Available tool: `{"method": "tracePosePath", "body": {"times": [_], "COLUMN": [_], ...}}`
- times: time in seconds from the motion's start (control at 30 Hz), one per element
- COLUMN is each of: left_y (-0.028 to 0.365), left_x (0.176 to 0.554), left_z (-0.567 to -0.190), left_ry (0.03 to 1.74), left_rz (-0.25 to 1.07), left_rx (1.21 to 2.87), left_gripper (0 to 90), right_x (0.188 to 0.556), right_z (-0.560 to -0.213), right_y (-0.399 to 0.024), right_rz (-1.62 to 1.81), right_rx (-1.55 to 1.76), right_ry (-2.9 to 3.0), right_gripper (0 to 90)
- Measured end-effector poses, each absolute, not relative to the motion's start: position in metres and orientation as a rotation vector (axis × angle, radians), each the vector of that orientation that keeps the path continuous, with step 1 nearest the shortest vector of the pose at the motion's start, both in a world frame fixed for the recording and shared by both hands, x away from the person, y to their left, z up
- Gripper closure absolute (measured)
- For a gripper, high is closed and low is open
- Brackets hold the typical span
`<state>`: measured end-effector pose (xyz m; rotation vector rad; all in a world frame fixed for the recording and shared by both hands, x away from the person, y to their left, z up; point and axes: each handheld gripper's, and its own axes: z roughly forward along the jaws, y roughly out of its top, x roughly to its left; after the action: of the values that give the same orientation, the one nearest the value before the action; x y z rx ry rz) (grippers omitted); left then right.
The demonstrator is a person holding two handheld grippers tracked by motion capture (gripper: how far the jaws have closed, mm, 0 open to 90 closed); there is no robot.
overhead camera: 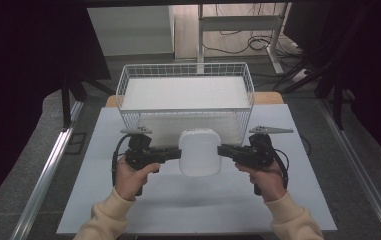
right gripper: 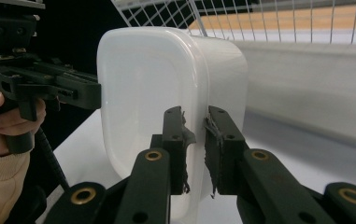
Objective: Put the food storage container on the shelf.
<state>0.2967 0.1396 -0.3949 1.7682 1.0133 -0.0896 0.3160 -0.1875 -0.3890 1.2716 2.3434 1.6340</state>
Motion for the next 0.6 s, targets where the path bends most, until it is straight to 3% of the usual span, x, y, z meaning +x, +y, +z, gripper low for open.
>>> {"method": "tracePosePath", "body": {"times": [0.3, 0.6], "left_y": [0.147, 0.157], "left_x": [0.316, 0.347], "left_z": [-0.358, -0.311], "left_ry": [0.993, 0.969], "left_rz": [-0.039, 0.004], "left_rx": [1.753, 1.732], "left_gripper": [80.6, 80.3], "right_x": [0.333, 0.361], "right_z": [-0.356, -0.301], "right_y": [-0.18, -0.168], "right_rz": [1.65, 1.629], "right_rx": [1.224, 1.175], "right_ry": [2.313, 2.286], "right_gripper": [78.7, 78.7]}}
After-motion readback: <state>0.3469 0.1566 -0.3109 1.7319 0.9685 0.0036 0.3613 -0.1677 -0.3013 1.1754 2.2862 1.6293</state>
